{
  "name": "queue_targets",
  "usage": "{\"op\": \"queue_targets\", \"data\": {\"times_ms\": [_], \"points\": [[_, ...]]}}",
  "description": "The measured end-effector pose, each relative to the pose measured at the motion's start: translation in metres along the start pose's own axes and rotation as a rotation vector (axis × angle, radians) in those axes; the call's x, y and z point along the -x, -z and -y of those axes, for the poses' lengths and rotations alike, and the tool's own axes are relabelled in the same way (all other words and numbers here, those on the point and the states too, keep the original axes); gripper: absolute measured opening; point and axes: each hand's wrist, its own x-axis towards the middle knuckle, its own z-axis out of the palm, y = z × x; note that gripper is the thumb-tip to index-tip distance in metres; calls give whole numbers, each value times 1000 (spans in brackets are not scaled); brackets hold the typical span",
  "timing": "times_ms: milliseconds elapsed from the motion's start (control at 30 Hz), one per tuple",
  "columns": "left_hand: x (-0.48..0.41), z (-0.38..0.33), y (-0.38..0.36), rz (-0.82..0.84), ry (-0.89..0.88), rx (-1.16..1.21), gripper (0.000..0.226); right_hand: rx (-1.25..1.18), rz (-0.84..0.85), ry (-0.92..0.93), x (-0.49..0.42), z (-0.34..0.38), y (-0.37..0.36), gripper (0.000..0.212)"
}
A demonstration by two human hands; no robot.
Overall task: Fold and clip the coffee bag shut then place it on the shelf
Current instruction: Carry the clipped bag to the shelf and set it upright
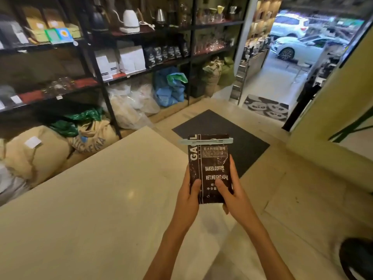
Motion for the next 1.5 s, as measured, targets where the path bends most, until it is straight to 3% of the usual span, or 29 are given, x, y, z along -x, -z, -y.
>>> {"op": "queue_targets", "data": {"times_ms": [167, 400, 533, 700, 833, 967, 1167, 1267, 1400, 1500], "points": [[-51, 13, -61, 215, 4, -18, 47, -14, -155, 18, -15, -21, 72, 75], [-133, 29, -158, 428, 175, -1, 49, 73, -273, -79, -53, -61, 186, 76], [-207, 35, -213, 411, 168, 1, 51, -23, -255, -66, -125, -79, 245, 74], [-316, 49, -278, 255, 128, 15, 52, -103, -113, -94, -241, -98, 322, 80], [-382, 51, -300, 100, 104, 40, 49, -95, 6, -137, -333, -106, 348, 54], [-435, 56, -277, -127, 91, 26, 45, -89, 216, -198, -423, -113, 329, 45], [-506, 65, -187, -477, 87, 14, 47, -125, 573, -144, -558, -114, 239, 33], [-552, 60, -138, -595, 65, -4, 49, -155, 667, -122, -623, -107, 188, 34], [-623, 38, -60, -688, 34, 18, 36, -188, 763, -89, -718, -82, 114, 39], [-657, 19, -4, -764, 32, 48, 48, -185, 856, -84, -777, -59, 54, 46]]}}
